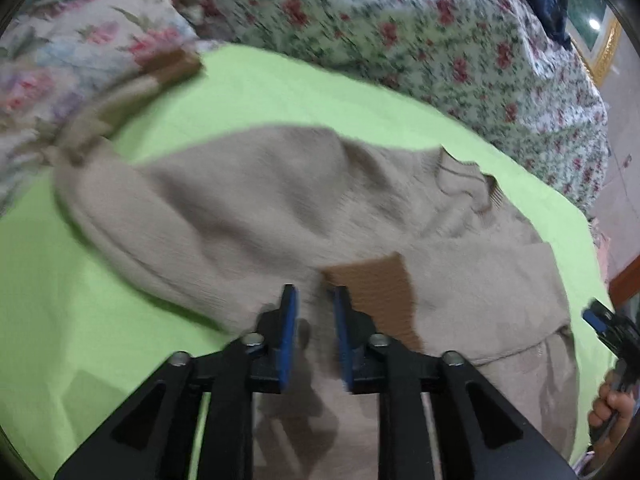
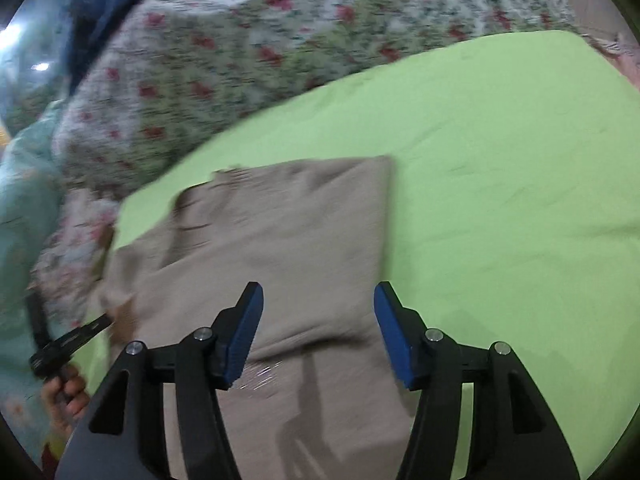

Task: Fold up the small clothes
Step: 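Lay the sleeve on the body and open the right gripper, then fold the held sleeve across the body with the left gripper and release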

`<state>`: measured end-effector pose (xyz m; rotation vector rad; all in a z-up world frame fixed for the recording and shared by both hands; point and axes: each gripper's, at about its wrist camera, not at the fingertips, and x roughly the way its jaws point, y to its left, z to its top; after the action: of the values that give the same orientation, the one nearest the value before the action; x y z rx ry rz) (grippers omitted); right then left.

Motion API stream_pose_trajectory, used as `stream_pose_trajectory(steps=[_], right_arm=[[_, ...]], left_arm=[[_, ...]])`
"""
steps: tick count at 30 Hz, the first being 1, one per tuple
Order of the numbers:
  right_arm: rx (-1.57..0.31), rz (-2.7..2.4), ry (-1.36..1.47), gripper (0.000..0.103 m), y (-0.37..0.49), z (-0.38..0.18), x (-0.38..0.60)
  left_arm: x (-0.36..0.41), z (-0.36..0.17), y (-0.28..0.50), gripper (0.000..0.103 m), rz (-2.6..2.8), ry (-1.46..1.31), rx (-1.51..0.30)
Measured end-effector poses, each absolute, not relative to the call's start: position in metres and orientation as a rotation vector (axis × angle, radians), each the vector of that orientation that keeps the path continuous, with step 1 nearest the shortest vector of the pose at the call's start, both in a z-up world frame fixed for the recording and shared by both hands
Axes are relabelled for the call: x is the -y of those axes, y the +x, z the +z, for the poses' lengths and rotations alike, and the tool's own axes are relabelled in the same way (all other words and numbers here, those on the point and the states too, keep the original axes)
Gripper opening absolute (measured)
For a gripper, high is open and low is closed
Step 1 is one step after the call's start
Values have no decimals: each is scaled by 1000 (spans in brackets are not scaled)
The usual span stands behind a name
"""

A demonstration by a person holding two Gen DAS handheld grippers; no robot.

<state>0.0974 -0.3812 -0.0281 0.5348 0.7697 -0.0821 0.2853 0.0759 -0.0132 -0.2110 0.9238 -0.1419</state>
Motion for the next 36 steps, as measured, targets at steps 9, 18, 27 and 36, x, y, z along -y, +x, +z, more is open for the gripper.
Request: stream_pose_trajectory(steps=[9, 18, 27, 36], right_arm=[[-856, 123, 534, 59, 88, -38, 313], [-910, 172, 526, 59, 94, -54, 289], [-918, 190, 556, 59, 103, -61, 286], [-860, 191, 570, 59, 84, -46, 293]], left_arm=[[-156, 20, 359, 77, 141, -32, -855], [-170, -21, 462, 81, 268, 245, -978], [-184, -19, 478, 5, 223, 140, -965], [-122, 50, 374, 4, -88, -70, -776]])
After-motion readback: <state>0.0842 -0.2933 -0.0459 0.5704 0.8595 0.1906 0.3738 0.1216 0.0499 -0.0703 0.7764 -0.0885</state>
